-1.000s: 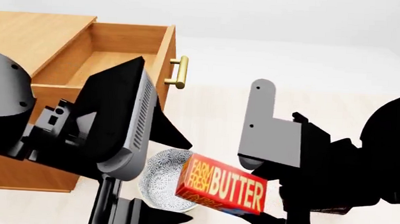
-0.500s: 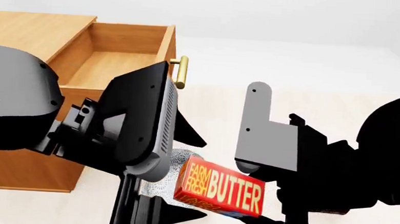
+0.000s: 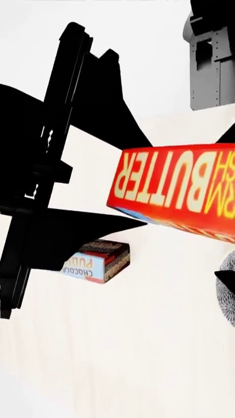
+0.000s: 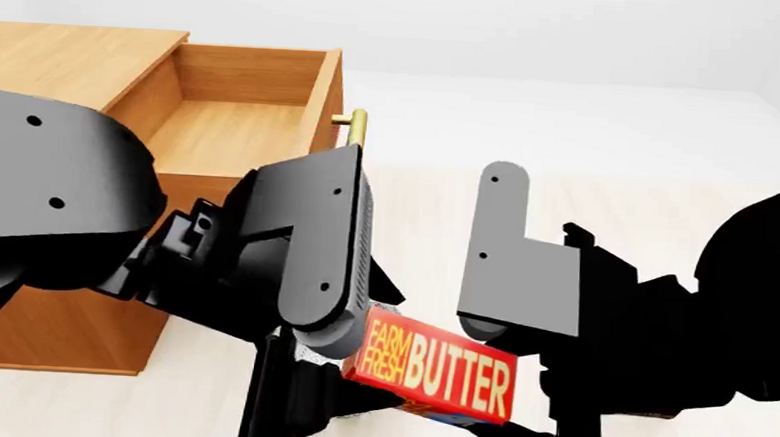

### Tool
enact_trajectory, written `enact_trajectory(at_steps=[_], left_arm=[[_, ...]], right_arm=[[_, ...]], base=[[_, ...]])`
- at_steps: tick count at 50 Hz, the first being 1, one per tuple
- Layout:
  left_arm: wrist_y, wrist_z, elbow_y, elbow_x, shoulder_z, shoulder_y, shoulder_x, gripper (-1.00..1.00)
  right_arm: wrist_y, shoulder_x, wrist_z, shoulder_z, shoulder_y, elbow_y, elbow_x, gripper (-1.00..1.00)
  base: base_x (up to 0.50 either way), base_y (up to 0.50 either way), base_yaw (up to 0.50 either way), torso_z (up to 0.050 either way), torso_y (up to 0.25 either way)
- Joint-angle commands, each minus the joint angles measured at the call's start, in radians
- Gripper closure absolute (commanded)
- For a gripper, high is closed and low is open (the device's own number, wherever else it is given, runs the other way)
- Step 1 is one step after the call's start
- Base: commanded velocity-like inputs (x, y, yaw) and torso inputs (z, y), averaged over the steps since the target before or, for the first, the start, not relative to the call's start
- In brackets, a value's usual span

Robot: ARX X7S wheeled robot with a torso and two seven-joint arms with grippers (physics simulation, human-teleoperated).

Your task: Put the butter at the back in the top drawer of the cabinet and close it.

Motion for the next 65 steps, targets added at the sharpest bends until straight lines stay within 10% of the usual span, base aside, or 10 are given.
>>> enact_trajectory(at_steps=[1,19,20,65], left_arm=[[0.011,0.01,0.013,0.025,0.031,0.006,-0.003,1.0],[0.031,-0.004,0.024,0.027,0.027,0.002,-0.011,1.0],[0.031,-0.005,0.024,0.025,0.025,0.0,-0.012,1.0],[-0.008,-0.045,-0.042,-0.021,-0.037,-0.103,-0.108,1.0]], right_arm=[[-0.009,0.004,-0.002,0.011,0.017,0.004,-0.03,1.0],[-0.008,0.004,0.003,-0.002,0.03,0.007,-0.012,1.0],[-0.002,0.005,-0.001,-0.006,0.03,-0.002,-0.017,-1.0],[-0.008,0.159,0.003,-0.083,-0.033,0.024,-0.078,-1.0]], base=[[0.0,0.0,0.0,0.0,0.0],[0.0,0.0,0.0,0.001,0.001],[0.0,0.0,0.0,0.0,0.0],[0.0,0.0,0.0,0.0,0.001]])
